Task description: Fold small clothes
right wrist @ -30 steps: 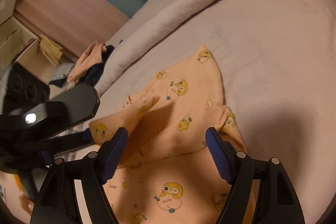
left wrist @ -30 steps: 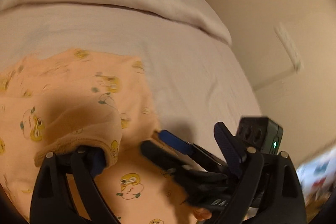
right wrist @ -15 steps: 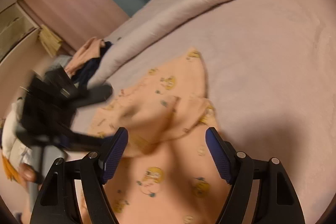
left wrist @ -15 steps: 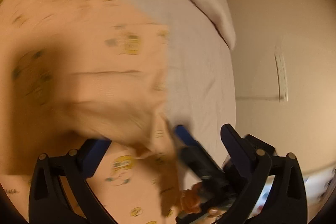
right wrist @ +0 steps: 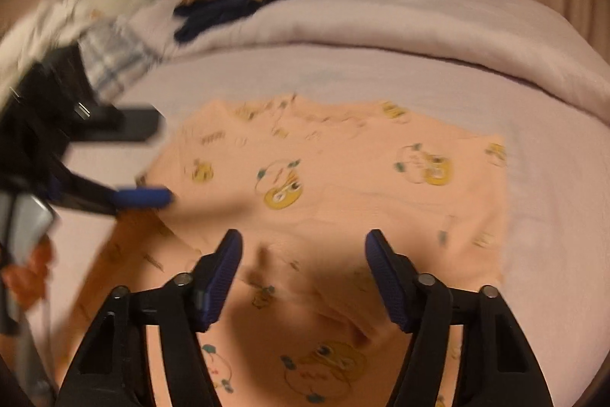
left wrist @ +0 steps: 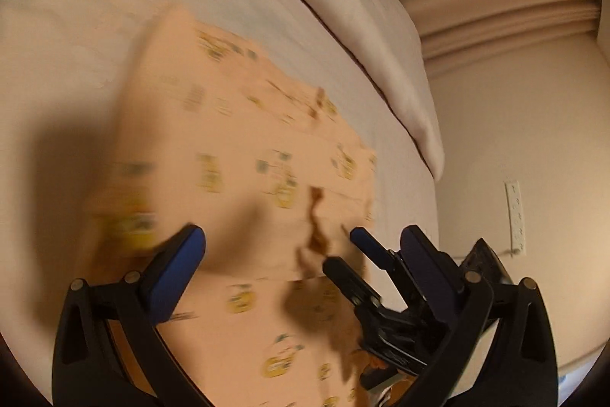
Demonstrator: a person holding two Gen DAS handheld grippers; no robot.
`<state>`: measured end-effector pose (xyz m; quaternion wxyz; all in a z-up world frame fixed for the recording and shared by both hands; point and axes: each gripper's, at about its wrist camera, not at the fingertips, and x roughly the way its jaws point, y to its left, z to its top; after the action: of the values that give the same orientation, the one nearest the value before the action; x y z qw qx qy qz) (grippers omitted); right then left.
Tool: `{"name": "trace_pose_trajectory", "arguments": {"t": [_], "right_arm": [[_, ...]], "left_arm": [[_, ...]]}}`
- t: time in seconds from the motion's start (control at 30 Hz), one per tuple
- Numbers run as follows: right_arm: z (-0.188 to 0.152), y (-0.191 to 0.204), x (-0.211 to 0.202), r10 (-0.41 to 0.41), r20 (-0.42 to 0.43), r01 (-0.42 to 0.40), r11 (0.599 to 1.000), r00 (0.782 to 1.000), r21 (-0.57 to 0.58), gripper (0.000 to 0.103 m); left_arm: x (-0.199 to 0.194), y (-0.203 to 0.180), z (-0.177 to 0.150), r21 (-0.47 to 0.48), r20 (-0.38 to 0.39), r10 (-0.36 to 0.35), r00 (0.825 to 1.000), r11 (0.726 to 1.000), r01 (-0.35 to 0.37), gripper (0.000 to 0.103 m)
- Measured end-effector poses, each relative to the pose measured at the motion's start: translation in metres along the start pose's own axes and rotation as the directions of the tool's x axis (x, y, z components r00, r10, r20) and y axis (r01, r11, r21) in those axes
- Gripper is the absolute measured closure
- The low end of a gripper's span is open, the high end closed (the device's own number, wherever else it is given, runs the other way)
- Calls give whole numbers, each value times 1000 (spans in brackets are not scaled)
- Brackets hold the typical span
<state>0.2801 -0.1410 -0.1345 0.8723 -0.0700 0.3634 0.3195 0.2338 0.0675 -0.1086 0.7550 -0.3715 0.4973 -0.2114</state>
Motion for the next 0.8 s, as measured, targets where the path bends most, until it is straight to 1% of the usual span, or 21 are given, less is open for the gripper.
{"name": "trace_pose_trajectory", "arguments": {"t": [0.07, 0.1, 0.13, 0.17, 0.2, 0.23, 0.3, 0.33, 0.47, 0.53, 0.6, 0.67, 0.7, 0.73, 0.8], "right_arm": [[1, 9, 14, -60, -31, 58, 996, 998, -66, 51], [0, 11, 19, -103, -43, 98, 991, 994, -94, 67], [-1, 9, 21, -136, -49, 130, 986, 990, -101, 78], [0, 5, 21, -139, -45, 135, 987, 989, -85, 82], [2, -1, 18, -133, -33, 132, 990, 991, -51, 90], [3, -8, 13, -121, -14, 121, 993, 992, -10, 90], [7, -24, -3, -80, 40, 75, 993, 996, 95, 90], [9, -32, -10, -63, 67, 53, 988, 996, 143, 90], [12, -48, -28, -39, 133, 4, 968, 990, 250, 90], [14, -54, -34, 0, 178, -55, 952, 984, 302, 90], [13, -61, -44, 22, 217, -96, 936, 976, 339, 90], [15, -62, -52, 31, 243, -117, 930, 969, 349, 90], [17, -61, -53, 34, 253, -125, 928, 967, 351, 90], [19, -62, -55, 40, 260, -133, 927, 965, 351, 90], [22, -59, -59, 52, 277, -149, 928, 959, 341, 90]], "left_arm": [[-16, 14, -5, 3, 11, -13, 1000, 1000, 13, 1], [-22, 19, -7, 8, 22, -14, 1000, 1000, 14, 1], [-28, 23, -10, 15, 38, -3, 999, 1000, 3, 1], [-33, 28, -14, 14, 43, 12, 999, 1000, -13, 1], [-37, 33, -16, 5, 43, 2, 999, 1000, -3, 1], [-43, 40, -19, -16, 44, -47, 998, 999, 47, 1], [-48, 50, -24, -67, 42, -149, 988, 986, 152, 1], [-44, 51, -24, -85, 36, -176, 984, 980, 178, 1], [-19, 46, -18, -117, 1, -206, 979, 972, 205, 1], [-12, 45, -14, -126, -6, -219, 976, 968, 217, 1], [3, 40, -8, -117, -15, -195, 981, 974, 192, 1], [14, 39, -3, -119, -20, -166, 986, 979, 162, 2], [17, 39, 0, -120, -10, -169, 986, 979, 167, 2], [17, 41, 2, -124, 1, -177, 984, 977, 176, 2], [18, 39, 6, -124, 23, -222, 975, 967, 224, 2]]}}
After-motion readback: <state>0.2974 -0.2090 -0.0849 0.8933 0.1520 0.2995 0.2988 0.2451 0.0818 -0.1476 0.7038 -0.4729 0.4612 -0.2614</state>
